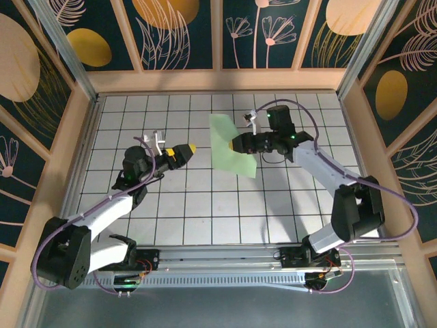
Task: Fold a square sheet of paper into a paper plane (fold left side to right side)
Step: Pick up the square sheet of paper from the center of the table, then place a square sheet of paper at the center of the table.
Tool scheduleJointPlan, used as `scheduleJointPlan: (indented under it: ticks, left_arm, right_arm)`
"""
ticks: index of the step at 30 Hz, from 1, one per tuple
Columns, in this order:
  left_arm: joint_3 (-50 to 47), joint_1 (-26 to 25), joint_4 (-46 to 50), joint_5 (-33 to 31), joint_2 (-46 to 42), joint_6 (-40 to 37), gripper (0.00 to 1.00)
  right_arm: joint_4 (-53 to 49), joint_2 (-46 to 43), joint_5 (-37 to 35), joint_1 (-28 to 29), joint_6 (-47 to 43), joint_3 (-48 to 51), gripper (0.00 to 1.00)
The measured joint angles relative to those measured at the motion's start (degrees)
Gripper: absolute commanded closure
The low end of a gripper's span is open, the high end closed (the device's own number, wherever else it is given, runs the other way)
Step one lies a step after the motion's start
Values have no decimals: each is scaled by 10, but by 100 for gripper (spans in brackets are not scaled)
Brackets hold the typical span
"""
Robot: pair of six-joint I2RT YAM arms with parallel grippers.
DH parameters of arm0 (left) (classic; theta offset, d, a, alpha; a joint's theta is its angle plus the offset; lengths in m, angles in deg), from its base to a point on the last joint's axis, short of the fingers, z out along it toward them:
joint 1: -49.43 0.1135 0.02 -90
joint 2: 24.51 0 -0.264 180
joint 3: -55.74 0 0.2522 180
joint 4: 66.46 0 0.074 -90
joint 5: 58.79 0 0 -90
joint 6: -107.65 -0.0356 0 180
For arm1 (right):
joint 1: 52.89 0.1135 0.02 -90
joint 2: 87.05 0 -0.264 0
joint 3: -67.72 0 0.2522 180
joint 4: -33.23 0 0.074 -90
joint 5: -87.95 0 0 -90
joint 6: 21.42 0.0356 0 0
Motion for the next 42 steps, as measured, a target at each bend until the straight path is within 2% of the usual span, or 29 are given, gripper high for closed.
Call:
scheduleJointPlan:
  ticks: [7, 10, 13, 15, 19, 21, 23, 25, 35, 39, 42]
  left_arm:
    - [28, 0, -84, 97, 8, 11, 1]
    - [41, 0, -115, 127, 21, 25, 2]
    - [47, -8, -134, 146, 31, 33, 8]
    - [52, -18, -137, 158, 37, 36, 23]
    - [73, -39, -131, 172, 50, 29, 68]
    - [80, -42, -125, 173, 52, 24, 86]
    - [81, -42, -115, 171, 52, 20, 97]
    - [81, -42, -104, 163, 58, 11, 100]
    - [91, -42, -23, 115, 141, 10, 100]
    - [107, -42, 30, 92, 192, 10, 100]
    - [122, -42, 67, 80, 240, 5, 100]
  right_arm:
    - [32, -59, 101, 5, 10, 0, 76]
    - [60, -72, 119, 17, 23, 0, 77]
    - [72, -70, 126, 29, 27, 0, 77]
    - [74, -62, 127, 33, 30, 0, 76]
    - [70, -37, 120, 36, 29, 0, 76]
    - [63, -30, 110, 35, 28, 0, 74]
    - [57, -29, 101, 32, 26, 0, 71]
    - [55, -29, 94, 26, 21, 0, 66]
    - [25, -29, 0, -18, 8, 8, 33]
    - [16, -29, -63, -47, 12, 36, 31]
    - [12, -28, -101, -59, 21, 60, 35]
